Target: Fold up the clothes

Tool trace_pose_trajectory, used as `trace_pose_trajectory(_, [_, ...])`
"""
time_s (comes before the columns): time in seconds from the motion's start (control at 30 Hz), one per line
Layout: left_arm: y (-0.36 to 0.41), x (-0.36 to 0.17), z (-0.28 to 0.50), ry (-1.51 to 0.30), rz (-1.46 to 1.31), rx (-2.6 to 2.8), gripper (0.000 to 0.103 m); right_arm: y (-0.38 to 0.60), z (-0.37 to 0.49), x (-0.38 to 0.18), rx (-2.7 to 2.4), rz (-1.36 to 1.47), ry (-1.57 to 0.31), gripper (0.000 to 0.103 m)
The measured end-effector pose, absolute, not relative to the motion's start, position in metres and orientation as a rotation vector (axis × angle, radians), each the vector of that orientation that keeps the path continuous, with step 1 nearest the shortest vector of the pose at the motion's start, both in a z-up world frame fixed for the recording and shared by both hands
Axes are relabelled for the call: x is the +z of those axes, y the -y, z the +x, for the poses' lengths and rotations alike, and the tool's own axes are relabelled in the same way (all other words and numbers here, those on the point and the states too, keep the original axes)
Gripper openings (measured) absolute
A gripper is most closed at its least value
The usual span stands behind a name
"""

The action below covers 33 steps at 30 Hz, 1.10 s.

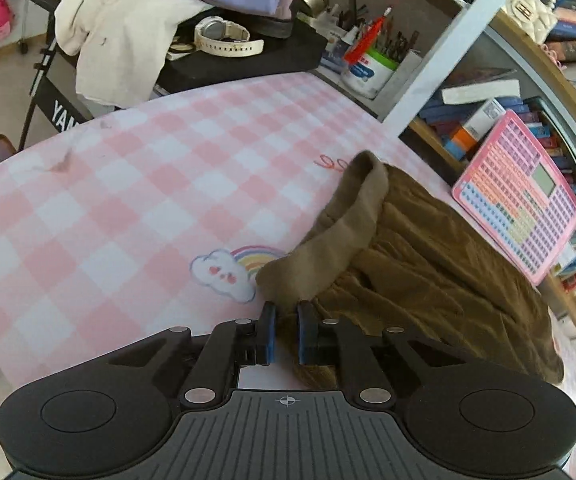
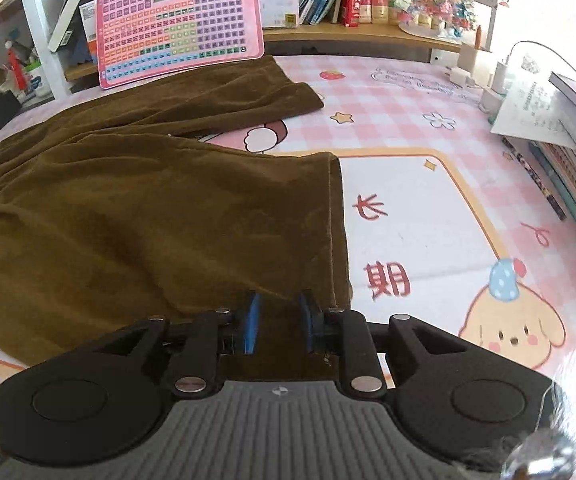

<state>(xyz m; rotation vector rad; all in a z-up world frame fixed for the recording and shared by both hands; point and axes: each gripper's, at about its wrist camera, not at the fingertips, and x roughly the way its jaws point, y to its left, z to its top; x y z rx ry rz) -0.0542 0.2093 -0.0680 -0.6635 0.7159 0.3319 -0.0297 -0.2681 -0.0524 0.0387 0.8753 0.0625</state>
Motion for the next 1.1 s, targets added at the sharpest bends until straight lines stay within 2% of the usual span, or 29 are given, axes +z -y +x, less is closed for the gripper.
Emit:
trace_pose_trajectory(0.07, [-0.207,-0.068,-0.057,-0.717,-0.657,0.323,0.011,0.271,-0.026,-0.053,0.067,0.04,-0.872,0.018])
trace_pose_trajectory(0.13, [-0.2,-0.067,-0.059,-0.728,-0.65,0.305,0.011,0.275,-0.022,-0.054,0.065,0.024,-0.867,0.01])
trace_pose_trajectory(0.2, [-0.193,-0.067,-0.059,-0.741,-0.641,0.282,0.011,0.28,-0.018,-0.055,0.051,-0.021,-0.863,0.009])
trace_pose_trajectory(0.47, [-0.165,-0.067,-0.06,-0.76,-0.635,0.201,0.011,0.304,0.013,-0.056,-0.018,-0.058,-0.858,0.009])
trace_pose_trajectory(0.8, [-0.175,-0.065,-0.058,-0.755,-0.614,0.253,0.011,0.289,0.023,-0.058,0.014,-0.062,-0.835,0.012])
trace_pose_trajectory(0.87, [-0.174,-0.063,-0.059,-0.757,-0.596,0.247,0.015,0.291,0.021,-0.058,0.016,-0.049,-0.828,0.012])
trace_pose_trajectory(0.97, [-0.172,-0.057,-0.06,-0.758,-0.566,0.233,0.019,0.294,0.018,-0.056,0.027,-0.018,-0.823,0.021])
trace_pose_trajectory(1.0, [-0.17,-0.054,-0.061,-0.762,-0.548,0.228,0.019,0.294,0.016,-0.054,0.03,-0.005,-0.82,0.028])
trace_pose_trajectory(1.03, [-0.169,-0.05,-0.061,-0.763,-0.525,0.222,0.022,0.295,0.015,-0.052,0.033,0.007,-0.816,0.034])
trace_pose_trajectory(1.1, [-0.165,-0.041,-0.064,-0.756,-0.469,0.208,0.03,0.295,0.007,-0.047,0.03,0.02,-0.796,0.036])
